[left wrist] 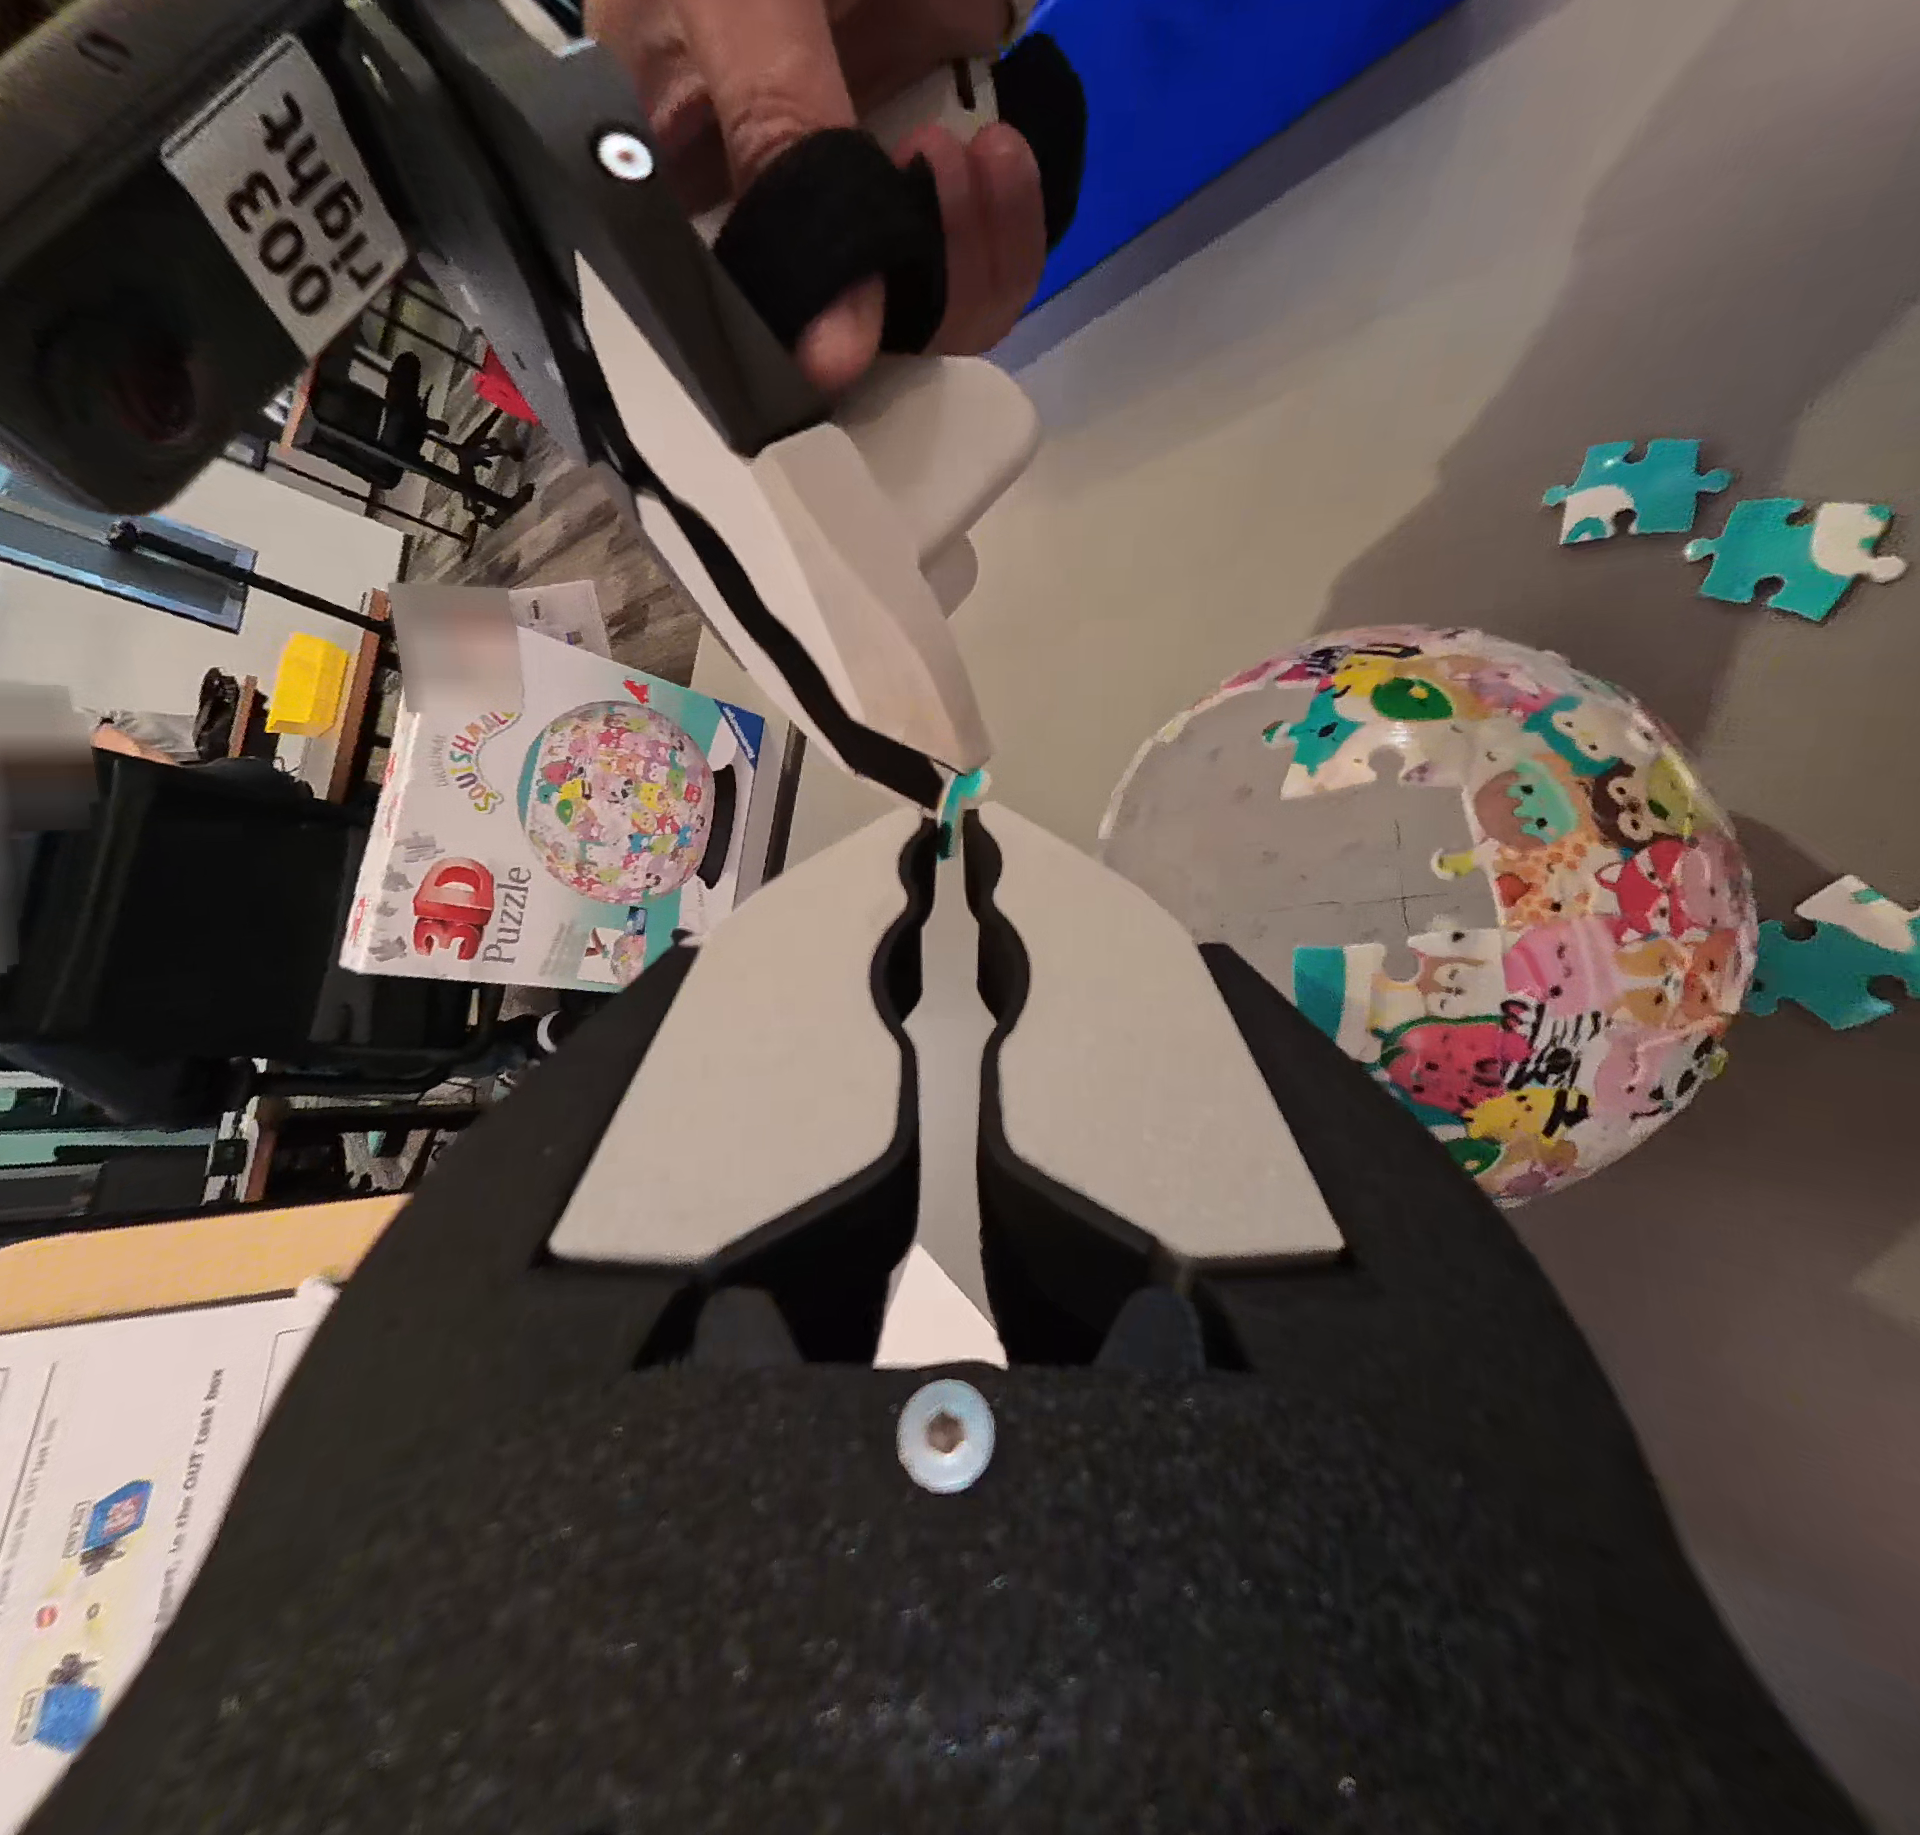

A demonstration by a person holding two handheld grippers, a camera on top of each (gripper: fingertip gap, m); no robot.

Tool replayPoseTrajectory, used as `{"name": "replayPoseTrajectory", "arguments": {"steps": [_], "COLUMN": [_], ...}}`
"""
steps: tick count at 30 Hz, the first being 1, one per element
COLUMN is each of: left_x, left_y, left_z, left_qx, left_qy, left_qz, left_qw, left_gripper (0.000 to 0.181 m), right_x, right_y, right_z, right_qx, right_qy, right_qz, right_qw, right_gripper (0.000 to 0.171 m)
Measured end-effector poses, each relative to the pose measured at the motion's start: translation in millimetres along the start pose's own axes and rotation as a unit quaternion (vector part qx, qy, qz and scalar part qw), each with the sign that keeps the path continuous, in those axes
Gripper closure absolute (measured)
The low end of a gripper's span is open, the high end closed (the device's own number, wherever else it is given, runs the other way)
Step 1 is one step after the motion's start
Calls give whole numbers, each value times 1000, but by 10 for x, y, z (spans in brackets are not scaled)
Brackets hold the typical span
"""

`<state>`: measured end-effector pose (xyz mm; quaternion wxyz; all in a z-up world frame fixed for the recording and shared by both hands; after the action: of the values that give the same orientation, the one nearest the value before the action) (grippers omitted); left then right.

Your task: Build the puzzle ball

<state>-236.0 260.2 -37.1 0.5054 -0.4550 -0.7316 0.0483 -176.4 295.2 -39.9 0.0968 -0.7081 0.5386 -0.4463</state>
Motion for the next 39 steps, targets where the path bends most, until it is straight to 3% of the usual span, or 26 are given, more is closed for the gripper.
{"name": "replayPoseTrajectory", "arguments": {"steps": [5,8,11,18,21,29,32,36,39], "left_x": [15,-10,-6,-101,-133,-161,-110,-110,-124], "left_y": [-35,-46,18,234,284,329,358,322,347], "left_z": [29,56,104,211,227,248,337,288,320], "left_qx": [-12,-42,-31,15,14,9,23,-11,-5], "left_qy": [-31,-93,-87,16,12,5,17,1,13], "left_qz": [-10,33,38,41,66,96,87,112,116], "left_qw": [999,994,995,999,998,995,996,994,993], "left_gripper": [179,179,179,179,179,179,179,180,179], "right_x": [2,-178,-321,-438,-439,-391,-330,-314,-277], "right_y": [-90,-209,-198,57,63,85,123,187,214], "right_z": [22,199,298,406,415,455,437,403,402], "right_qx": [-20,-17,-55,-196,-237,-231,-226,-218,-211], "right_qy": [-16,-81,-147,-159,-160,-162,-164,-150,-149], "right_qz": [-15,86,168,125,97,22,-16,-29,-42], "right_qw": [1000,993,973,959,953,959,960,964,965], "right_gripper": [147,146,144,146,148,149,141,109,108]}}
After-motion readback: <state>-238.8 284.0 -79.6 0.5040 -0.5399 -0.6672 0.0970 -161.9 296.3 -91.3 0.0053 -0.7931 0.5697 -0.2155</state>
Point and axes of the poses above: each gripper's, where its closed fingertips meet, y out along the fingers, z out of its underside, x = y × z across the jaws, the point moved 4 cm from there along -y, back along the fingers, and after that the axes turned 5 degrees about x, right-handed, at the moved point
